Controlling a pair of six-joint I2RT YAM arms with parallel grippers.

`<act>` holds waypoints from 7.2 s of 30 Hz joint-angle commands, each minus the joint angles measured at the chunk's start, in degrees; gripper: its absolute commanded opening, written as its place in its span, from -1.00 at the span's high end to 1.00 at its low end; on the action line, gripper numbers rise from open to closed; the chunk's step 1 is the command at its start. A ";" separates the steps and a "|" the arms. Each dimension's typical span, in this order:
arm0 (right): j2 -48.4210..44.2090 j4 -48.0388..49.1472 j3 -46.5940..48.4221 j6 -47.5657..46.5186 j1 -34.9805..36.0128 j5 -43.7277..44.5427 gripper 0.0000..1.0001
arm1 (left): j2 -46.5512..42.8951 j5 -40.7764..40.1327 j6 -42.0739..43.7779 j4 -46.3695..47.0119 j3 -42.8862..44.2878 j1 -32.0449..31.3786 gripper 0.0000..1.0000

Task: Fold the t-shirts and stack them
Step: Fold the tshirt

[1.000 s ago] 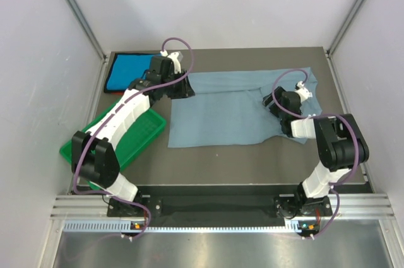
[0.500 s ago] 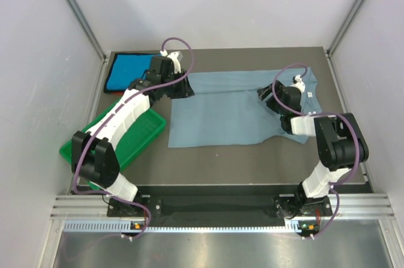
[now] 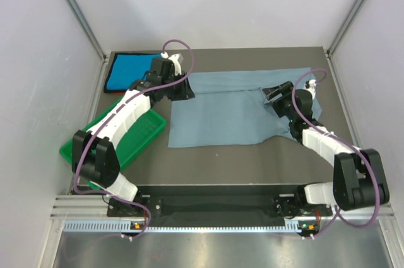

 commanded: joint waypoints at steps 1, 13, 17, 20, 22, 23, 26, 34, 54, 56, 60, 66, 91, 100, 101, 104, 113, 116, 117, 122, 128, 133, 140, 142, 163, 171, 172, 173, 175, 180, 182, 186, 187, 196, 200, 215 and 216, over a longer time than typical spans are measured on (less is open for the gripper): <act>-5.26 -20.94 5.53 -1.99 0.63 6.77 -0.46 | 0.64 1.64 -0.09 1.10 0.43 -0.80 0.21; -11.16 -48.70 6.62 -9.12 -18.43 15.23 -0.39 | 4.07 2.26 -0.09 -1.54 -4.57 -3.70 0.22; -13.27 -51.34 3.89 -9.64 -23.53 15.84 -0.30 | 4.77 1.21 0.26 -2.50 -7.12 -7.13 0.24; -15.55 -52.67 2.48 -9.30 -26.17 17.25 -0.27 | 5.47 -0.29 0.70 -2.86 -8.44 -9.15 0.24; -16.52 -52.58 1.08 -8.33 -26.70 16.72 -0.30 | 5.91 -0.38 0.18 -2.68 -9.76 -9.77 0.26; -17.48 -52.41 0.46 -7.81 -26.70 16.55 -0.31 | 5.91 -0.20 -0.09 -2.25 -10.28 -9.94 0.26; -18.46 -51.09 -2.79 -5.87 -26.61 15.58 -0.32 | 5.83 -1.51 -1.49 -0.66 -12.92 -10.39 0.26; -14.16 -44.85 -6.57 -5.69 -26.62 13.82 -0.30 | 9.07 -8.28 -3.78 1.71 -15.30 -10.47 0.26; -14.15 -42.02 -0.95 -16.50 -27.76 19.28 1.00 | 9.61 -21.39 -4.48 -2.33 -13.54 -10.47 0.32; -14.59 -42.64 -0.86 -15.81 -27.85 18.31 1.00 | 8.47 -19.63 -4.57 -2.94 -12.84 -10.47 0.32; -13.80 -45.28 -1.57 -12.64 -28.55 10.33 0.71 | 3.99 -14.19 -4.22 -1.72 -12.66 -11.09 0.30; -13.01 -42.48 -5.24 -9.56 -28.46 3.90 0.18 | 2.57 -6.27 -5.10 2.76 -15.29 -11.00 0.29; -6.77 -32.35 -7.47 -10.60 -29.16 8.80 1.00 | 9.86 -18.65 -5.19 0.58 -16.10 -10.91 0.32; -6.34 -38.87 1.86 -18.96 -32.06 16.37 1.00 | 14.52 -26.39 -4.92 -2.94 -13.02 -10.83 0.32; -5.81 -38.96 2.30 -19.57 -32.67 16.37 1.00 | 14.87 -26.83 -4.84 -3.29 -12.66 -10.91 0.32; -4.31 -39.22 3.62 -21.33 -33.99 16.19 1.00 | 16.02 -27.80 -4.84 -4.08 -11.61 -10.83 0.32; -3.26 -37.91 2.83 -24.67 -35.84 17.16 1.00 | 17.25 -27.98 -5.36 -5.14 -10.46 -10.82 0.32; -2.90 -37.38 2.48 -24.94 -35.84 16.28 1.00 | 16.99 -26.66 -5.28 -5.67 -9.41 -10.82 0.31; -2.99 -37.29 2.65 -25.11 -35.84 15.76 1.00 | 16.20 -26.05 -4.84 -5.84 -9.06 -10.83 0.31; -3.69 -42.89 6.60 -25.29 -35.84 16.02 0.66 | 11.46 -20.08 -3.17 -7.60 -5.64 -10.91 0.23; -6.41 -50.21 9.51 -23.10 -35.84 10.76 0.09 | 4.52 -9.98 -1.32 -8.92 -5.63 -10.91 0.17; -10.98 -48.90 3.98 -22.22 -35.76 3.81 0.03 | 1.43 -7.50 2.54 -8.92 -8.79 -10.91 0.14; -12.49 -45.38 -0.25 -21.34 -34.97 -2.09 -0.07 | 0.64 -6.27 2.46 -7.52 -11.16 -10.91 0.14; -10.64 -44.50 -0.60 -21.34 -34.96 -2.00 -0.07 | 0.55 -5.83 2.11 -6.29 -11.78 -10.91 0.13; -9.15 -39.92 -1.13 -25.90 -35.67 10.13 1.00 | 3.98 -15.05 -1.49 -7.78 -14.42 -10.91 0.17; -9.13 -49.22 6.60 -27.49 -35.67 10.57 0.27 | 1.79 -7.17 -2.81 -7.87 -10.66 -10.91 0.18; -9.58 -50.11 7.48 -27.31 -35.67 10.57 0.22 | 1.78 -7.15 -3.16 -7.87 -9.86 -10.91 0.18; -10.10 -50.64 9.14 -27.14 -35.67 10.22 0.20 | 0.91 -5.75 -3.51 -7.87 -9.07 -10.83 0.17; -11.24 -50.30 10.30 -26.35 -35.58 7.86 0.21 | 0.64 -5.21 -3.17 -8.22 -6.69 -10.83 0.17; -7.59 -41.52 11.26 -24.95 -33.39 -1.46 0.30 | 0.64 -4.42 -1.06 -10.32 -2.39 -10.65 0.17; -4.15 -40.98 12.92 -24.15 -31.81 -2.61 0.29 | 0.82 -3.90 -0.45 -10.68 -1.94 -10.30 0.17; 4.81 -40.02 16.10 -22.05 -28.20 -2.53 0.25 | 0.64 -2.75 0.43 -10.42 -2.38 -9.60 0.17; 5.70 -39.66 16.45 -21.34 -27.50 -2.61 0.25 | 0.64 -2.75 0.70 -10.33 -2.46 -9.42 0.17; 10.54 -34.92 15.93 -15.01 -26.79 -1.39 0.30 | 1.34 -1.08 2.37 -9.27 -4.31 -7.40 0.19; 13.08 -32.63 15.92 -12.82 -26.61 -2.43 0.33 | 2.31 -0.20 2.63 -9.10 -4.40 -6.26 0.21; 17.22 -28.76 14.78 -8.07 -24.51 -0.59 0.38 | 1.87 -0.38 3.16 -9.18 -4.66 -4.50 0.22; 17.66 -28.67 14.70 -8.06 -24.59 -0.51 0.39 | 1.87 -0.38 3.16 -9.10 -4.66 -4.50 0.22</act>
